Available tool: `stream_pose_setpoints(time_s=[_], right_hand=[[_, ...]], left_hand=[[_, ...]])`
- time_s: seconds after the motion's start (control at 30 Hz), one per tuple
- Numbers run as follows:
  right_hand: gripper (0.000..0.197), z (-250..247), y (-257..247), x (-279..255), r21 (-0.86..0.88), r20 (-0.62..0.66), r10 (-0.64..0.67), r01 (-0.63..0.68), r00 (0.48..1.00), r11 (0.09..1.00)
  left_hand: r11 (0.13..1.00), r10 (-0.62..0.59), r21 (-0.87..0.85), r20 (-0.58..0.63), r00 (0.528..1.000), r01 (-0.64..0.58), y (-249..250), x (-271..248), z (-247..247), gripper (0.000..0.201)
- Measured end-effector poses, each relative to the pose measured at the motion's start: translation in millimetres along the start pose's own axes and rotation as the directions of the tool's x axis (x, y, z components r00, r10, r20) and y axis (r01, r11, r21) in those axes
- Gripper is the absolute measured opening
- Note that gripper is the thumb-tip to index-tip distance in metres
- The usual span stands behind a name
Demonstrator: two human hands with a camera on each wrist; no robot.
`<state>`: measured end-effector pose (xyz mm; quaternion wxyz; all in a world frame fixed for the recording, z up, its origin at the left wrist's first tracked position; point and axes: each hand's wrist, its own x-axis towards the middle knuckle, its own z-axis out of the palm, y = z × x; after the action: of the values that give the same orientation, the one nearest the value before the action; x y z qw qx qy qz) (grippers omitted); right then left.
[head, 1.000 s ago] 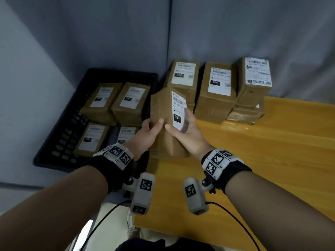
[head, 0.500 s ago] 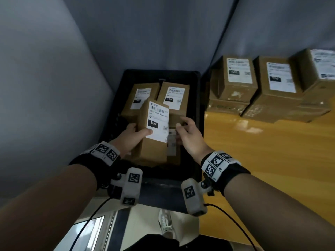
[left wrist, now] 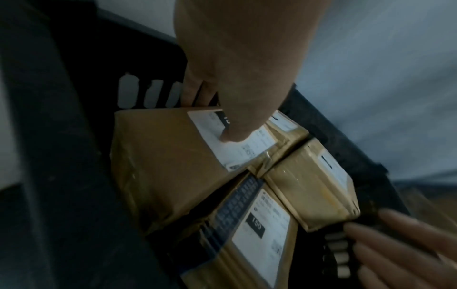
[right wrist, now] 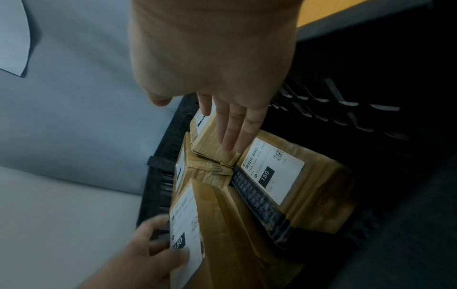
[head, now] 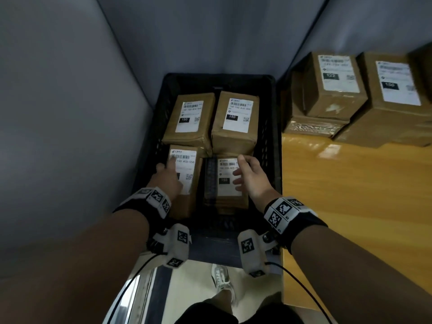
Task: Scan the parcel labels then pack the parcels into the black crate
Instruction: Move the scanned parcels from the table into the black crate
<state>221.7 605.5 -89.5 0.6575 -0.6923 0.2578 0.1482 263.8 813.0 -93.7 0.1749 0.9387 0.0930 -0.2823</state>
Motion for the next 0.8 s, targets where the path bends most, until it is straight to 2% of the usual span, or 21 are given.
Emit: stream_pose_setpoints(time_s=[0.1,0.2,0.27,0.4,0.5,0.53,0.63,0.67,0.8], right_hand=[[0.039,3.1,0.7,5.5,-0.009,-0.011,0.011,-0.011,1.0,1.0],[0.041,7.6,2.0,12.1,-0.023,-0.025,0.005,-0.006,1.0,1.0],[0.041,12.3,5.0,15.5,-0.029,-0.019,0.004,-0.005,1.0,1.0],[0.041,19.8,12.1,19.6,-0.06,-0.011,0.018,-0.019,1.0,0.998],[0.044,22.3,15.3,21.9,-0.103,-0.001,0.026,-0.026,1.0,0.994],[0.044,23.0,15.6,23.0,-0.114,-0.002,0.029,-0.029,1.0,0.993],[0.043,25.1,15.5,26.3,-0.131,-0.007,0.04,-0.041,0.999,0.99],[0.043,25.7,15.1,27.1,-0.129,-0.008,0.043,-0.044,0.999,0.991],[0.044,23.5,9.6,27.6,-0.136,-0.013,0.043,-0.045,0.999,0.99]], left_hand=[[0.988,0.058,0.14,0.054,0.997,-0.065,12.0,5.0,5.7,0.08],[0.963,0.02,0.264,0.095,0.995,-0.044,19.1,13.7,15.8,0.107],[0.959,0.003,0.282,0.076,0.997,-0.024,18.9,19.4,21.7,0.112],[0.936,0.092,0.344,-0.033,0.995,-0.075,4.5,21.9,24.9,0.101],[0.919,0.109,0.392,-0.124,0.986,-0.052,-10.7,21.5,19.4,0.091],[0.899,0.131,0.436,-0.153,0.979,-0.052,-14.2,21.5,17.4,0.087],[0.743,0.315,0.66,-0.203,0.927,-0.108,-14.4,21.0,15.5,0.072],[0.721,0.348,0.683,-0.207,0.915,-0.12,-12.0,20.9,15.8,0.068],[0.81,0.251,0.581,-0.219,0.943,-0.081,1.5,22.5,13.7,0.065]])
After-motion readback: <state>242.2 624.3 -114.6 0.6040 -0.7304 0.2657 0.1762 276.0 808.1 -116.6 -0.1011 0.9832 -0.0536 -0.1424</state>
